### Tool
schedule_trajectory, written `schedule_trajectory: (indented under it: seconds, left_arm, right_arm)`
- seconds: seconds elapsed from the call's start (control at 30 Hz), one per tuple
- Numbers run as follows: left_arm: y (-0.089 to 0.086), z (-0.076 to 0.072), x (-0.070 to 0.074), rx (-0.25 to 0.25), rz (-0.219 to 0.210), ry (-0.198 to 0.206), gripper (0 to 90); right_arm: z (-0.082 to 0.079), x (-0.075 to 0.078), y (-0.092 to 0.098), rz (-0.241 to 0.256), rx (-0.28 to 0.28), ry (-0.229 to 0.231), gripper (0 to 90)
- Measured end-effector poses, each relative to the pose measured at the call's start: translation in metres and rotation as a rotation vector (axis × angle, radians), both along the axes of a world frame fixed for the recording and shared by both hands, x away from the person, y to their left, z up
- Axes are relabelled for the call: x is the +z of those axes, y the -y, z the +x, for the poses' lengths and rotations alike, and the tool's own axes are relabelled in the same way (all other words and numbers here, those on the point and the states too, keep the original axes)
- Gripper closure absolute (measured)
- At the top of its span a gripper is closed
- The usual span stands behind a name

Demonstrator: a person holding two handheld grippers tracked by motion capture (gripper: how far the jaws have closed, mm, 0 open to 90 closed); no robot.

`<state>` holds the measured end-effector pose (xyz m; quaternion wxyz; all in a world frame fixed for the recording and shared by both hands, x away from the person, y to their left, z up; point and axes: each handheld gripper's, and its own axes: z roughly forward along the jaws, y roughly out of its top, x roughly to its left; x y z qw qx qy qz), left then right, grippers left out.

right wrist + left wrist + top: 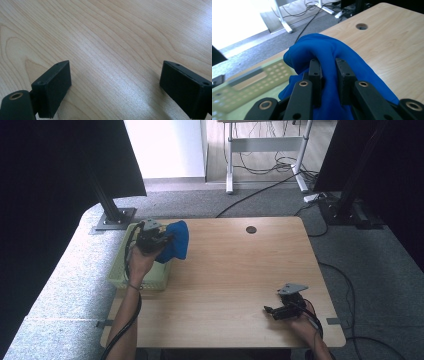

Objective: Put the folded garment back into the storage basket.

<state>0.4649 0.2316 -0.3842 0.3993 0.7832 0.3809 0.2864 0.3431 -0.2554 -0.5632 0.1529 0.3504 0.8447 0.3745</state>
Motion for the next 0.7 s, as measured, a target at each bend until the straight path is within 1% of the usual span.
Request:
schedule_trajectory:
  seconds: [0.13,0.33,0.37,0.5,0.7]
  left_arm:
    - [-0.019,0.0,0.0,0.033,0.007,0.001,76.6]
    - [-0.041,0.003,-0.008,0.073,0.018,-0.012,76.5]
    - [-0.045,0.005,-0.011,0.083,0.024,-0.02,76.6]
    - [-0.056,0.01,-0.02,0.102,0.043,-0.041,76.5]
    - [-0.07,0.018,-0.04,0.121,0.051,-0.088,76.4]
  right_arm:
    - [0.0,0.0,0.0,0.0,-0.001,0.0,9.9]
    - [0.0,0.0,0.0,0.0,-0.003,0.0,9.9]
    - [0.0,0.0,0.0,0.0,-0.004,0.0,9.9]
    - [0.0,0.0,0.0,0.001,-0.005,0.0,9.9]
    - [0.0,0.0,0.0,0.001,-0.008,0.0,9.9]
